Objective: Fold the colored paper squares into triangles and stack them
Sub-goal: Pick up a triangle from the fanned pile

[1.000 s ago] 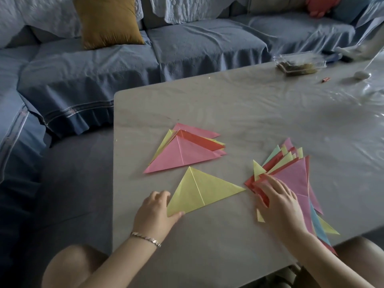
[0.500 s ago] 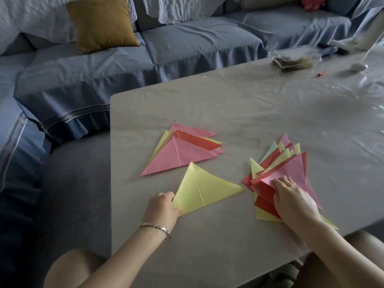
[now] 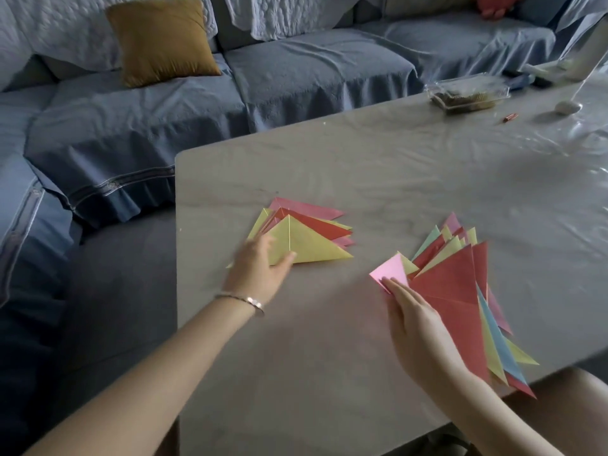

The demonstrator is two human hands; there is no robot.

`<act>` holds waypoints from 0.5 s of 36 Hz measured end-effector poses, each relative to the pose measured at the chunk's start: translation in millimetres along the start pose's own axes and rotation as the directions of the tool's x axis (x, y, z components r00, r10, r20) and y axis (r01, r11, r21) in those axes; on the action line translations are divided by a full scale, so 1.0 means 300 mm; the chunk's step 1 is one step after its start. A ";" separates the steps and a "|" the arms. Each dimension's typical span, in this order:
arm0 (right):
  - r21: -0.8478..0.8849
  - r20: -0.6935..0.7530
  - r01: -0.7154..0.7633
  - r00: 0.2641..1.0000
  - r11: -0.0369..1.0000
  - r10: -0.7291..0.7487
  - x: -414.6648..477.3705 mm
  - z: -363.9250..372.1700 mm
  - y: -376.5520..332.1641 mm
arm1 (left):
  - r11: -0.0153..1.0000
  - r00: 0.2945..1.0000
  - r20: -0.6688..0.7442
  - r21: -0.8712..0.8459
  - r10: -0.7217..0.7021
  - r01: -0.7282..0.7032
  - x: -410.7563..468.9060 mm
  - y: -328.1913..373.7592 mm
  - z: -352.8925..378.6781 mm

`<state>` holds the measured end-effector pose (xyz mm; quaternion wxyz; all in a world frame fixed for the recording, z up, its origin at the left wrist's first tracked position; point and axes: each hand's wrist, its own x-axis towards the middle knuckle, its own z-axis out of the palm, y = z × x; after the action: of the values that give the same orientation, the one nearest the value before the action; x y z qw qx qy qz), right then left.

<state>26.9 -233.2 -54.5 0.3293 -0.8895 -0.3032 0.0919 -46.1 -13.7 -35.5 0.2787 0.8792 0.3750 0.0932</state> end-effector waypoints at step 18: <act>-0.085 0.346 0.367 0.883 0.926 -0.318 -0.041 0.102 0.005 | 0.995 0.936 0.351 -0.099 0.020 0.015 -0.067 -0.003 0.093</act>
<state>6.8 -225.1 -79.4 0.2189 -0.8160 -0.5120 0.1553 -50.4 -39.1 -58.1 0.3848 0.8671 0.3128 -0.0465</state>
